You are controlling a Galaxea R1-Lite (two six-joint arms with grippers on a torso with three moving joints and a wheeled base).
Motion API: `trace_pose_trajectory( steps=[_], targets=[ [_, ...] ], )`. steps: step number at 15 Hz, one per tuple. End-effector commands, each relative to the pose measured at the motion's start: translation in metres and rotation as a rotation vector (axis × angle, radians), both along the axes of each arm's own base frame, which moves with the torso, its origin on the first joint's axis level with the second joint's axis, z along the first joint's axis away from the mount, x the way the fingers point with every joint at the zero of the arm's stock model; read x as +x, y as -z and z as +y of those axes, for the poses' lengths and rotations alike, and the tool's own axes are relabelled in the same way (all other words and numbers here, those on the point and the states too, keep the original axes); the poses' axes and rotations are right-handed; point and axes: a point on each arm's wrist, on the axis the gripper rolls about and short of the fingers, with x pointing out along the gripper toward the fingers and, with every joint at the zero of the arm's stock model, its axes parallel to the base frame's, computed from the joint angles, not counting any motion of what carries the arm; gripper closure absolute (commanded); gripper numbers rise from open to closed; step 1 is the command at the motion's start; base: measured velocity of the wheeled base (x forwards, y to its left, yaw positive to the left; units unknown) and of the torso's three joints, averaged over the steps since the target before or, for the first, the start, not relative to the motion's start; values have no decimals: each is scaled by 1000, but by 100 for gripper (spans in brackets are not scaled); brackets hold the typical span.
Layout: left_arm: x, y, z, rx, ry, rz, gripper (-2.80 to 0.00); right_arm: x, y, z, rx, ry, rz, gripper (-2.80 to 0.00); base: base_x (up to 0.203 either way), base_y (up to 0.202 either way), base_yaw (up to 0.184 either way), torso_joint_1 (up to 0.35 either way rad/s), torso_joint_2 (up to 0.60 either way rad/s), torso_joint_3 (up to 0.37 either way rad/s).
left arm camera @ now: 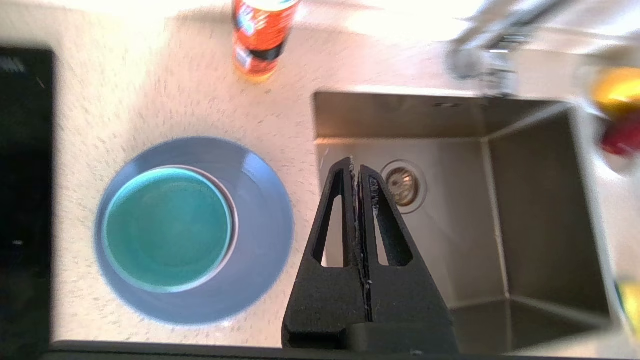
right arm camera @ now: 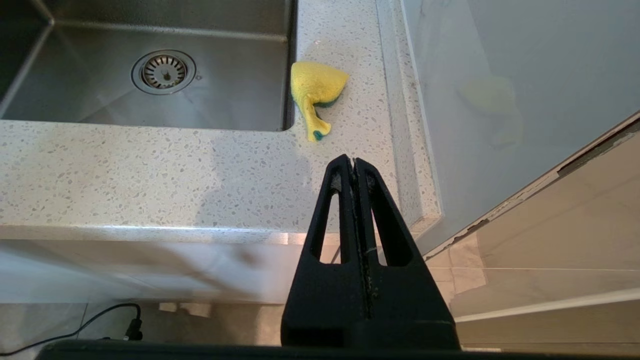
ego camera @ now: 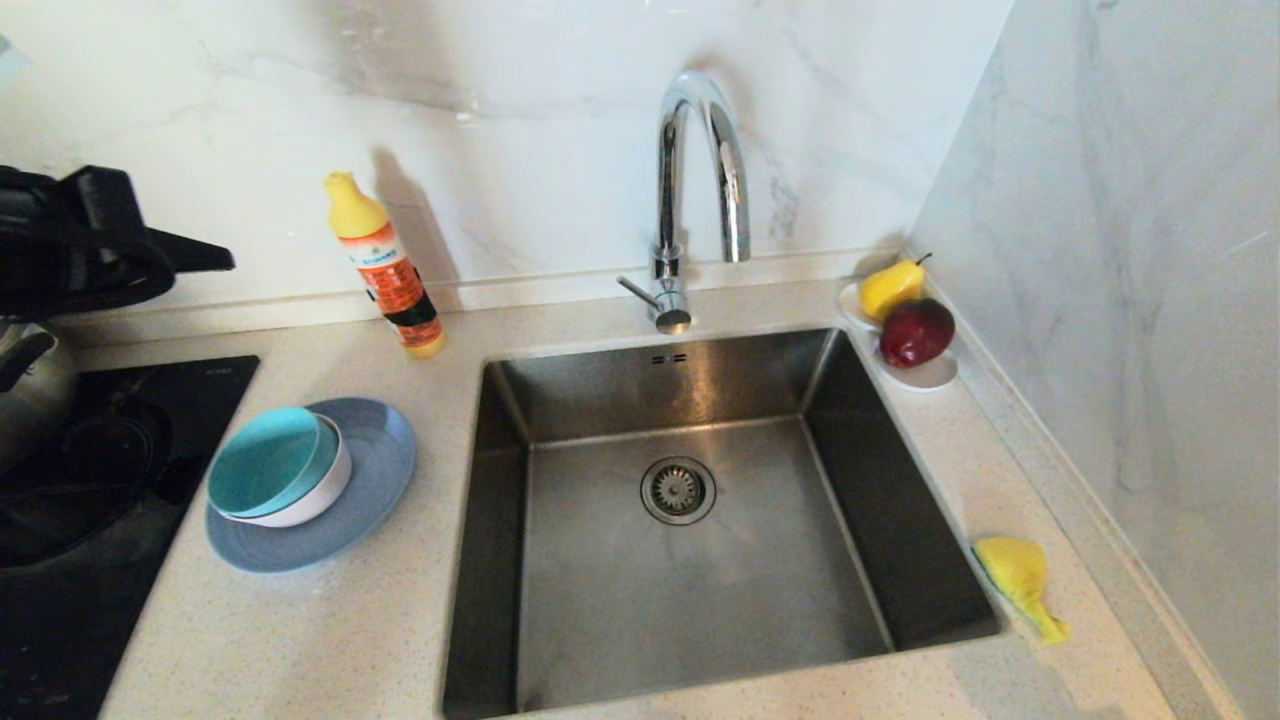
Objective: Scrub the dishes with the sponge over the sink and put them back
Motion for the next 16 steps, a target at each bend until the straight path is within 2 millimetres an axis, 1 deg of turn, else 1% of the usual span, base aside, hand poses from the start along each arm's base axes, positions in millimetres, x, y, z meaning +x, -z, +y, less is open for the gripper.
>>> trace_pose_trajectory(
  steps=[1, 3, 4, 5, 6, 7, 8, 9, 11, 12, 13, 16],
  targets=[
    [-95, 2, -6, 20, 27, -168, 0, 0, 0, 0, -1, -1, -1, 0, 0, 0, 0, 0, 0, 0],
    [-159, 26, -11, 31, 58, -265, 0, 0, 0, 0, -2, -1, 0, 0, 0, 0, 0, 0, 0, 0],
    [-185, 42, -12, 35, 70, -307, 0, 0, 0, 0, -1, -1, 0, 0, 0, 0, 0, 0, 0, 0],
    [-209, 64, -14, 40, 82, -342, 0, 0, 0, 0, -1, -1, 0, 0, 0, 0, 0, 0, 0, 0],
    [-229, 86, -15, 45, 94, -368, 0, 0, 0, 0, -1, -1, 0, 0, 0, 0, 0, 0, 0, 0],
    [-241, 112, -16, 53, 109, -373, 0, 0, 0, 0, -2, -1, 0, 0, 0, 0, 0, 0, 0, 0],
    [-244, 136, -16, 67, 124, -345, 0, 0, 0, 0, -1, -1, 0, 0, 0, 0, 0, 0, 0, 0],
    [-243, 159, -16, 95, 136, -311, 0, 0, 0, 0, -2, -1, 0, 0, 0, 0, 0, 0, 0, 0],
    [-248, 198, -15, 172, 123, -308, 0, 0, 0, 0, -1, -1, 0, 0, 0, 0, 0, 0, 0, 0],
    [-245, 223, -14, 219, 118, -286, 0, 0, 0, 0, -1, -1, 0, 0, 0, 0, 0, 0, 0, 0],
    [-240, 243, -13, 271, 96, -250, 0, 0, 0, 0, -2, -1, -1, 0, 0, 0, 0, 0, 0, 0],
    [-232, 266, -8, 315, -93, -200, 0, 0, 0, 0, -1, -1, -1, 0, 0, 0, 0, 0, 0, 0]
  ],
)
